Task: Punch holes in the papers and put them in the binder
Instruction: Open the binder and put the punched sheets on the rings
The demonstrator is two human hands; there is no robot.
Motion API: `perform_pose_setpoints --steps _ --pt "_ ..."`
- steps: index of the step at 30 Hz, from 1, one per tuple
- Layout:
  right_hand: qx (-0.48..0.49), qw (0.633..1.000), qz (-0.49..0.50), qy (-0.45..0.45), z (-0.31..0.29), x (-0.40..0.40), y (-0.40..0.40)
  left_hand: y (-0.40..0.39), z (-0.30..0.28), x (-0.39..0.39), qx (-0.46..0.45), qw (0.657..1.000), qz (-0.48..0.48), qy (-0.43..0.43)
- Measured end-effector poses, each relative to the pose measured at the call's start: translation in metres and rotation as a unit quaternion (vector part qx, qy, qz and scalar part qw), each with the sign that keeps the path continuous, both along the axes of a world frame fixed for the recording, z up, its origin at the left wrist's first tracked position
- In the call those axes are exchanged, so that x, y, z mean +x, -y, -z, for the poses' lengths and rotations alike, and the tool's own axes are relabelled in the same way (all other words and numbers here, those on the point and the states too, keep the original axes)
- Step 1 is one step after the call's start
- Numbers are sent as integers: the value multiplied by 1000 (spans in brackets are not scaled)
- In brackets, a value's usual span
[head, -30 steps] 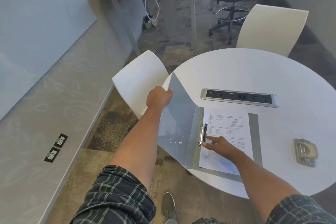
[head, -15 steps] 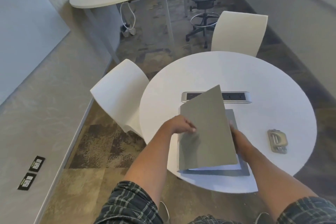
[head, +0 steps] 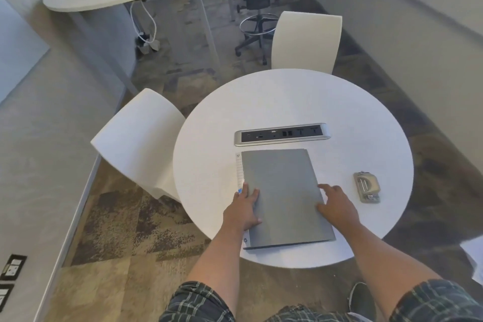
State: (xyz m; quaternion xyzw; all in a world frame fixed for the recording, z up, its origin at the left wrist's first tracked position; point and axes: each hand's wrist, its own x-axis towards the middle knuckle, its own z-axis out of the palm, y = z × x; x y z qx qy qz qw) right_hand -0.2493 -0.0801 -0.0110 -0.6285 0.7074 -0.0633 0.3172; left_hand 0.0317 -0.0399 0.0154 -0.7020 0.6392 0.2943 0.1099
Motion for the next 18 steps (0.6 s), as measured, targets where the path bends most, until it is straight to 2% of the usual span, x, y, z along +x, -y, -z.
perform_pose_setpoints --steps 3,6,11,14,18 --pt "19 987 -141 -79 9 7 -3 -2 4 0 -2 999 25 30" --pt "45 974 -200 -94 14 12 -6 -1 6 1 -6 997 50 51" --pt "59 964 -229 -124 7 13 -7 0 7 -3 -1 997 55 55" --pt "48 966 -213 -139 -5 14 -4 5 -3 -3 -3 997 55 55" --pt "-29 968 -205 -142 -29 22 7 15 -26 -3 -88 994 51 42"
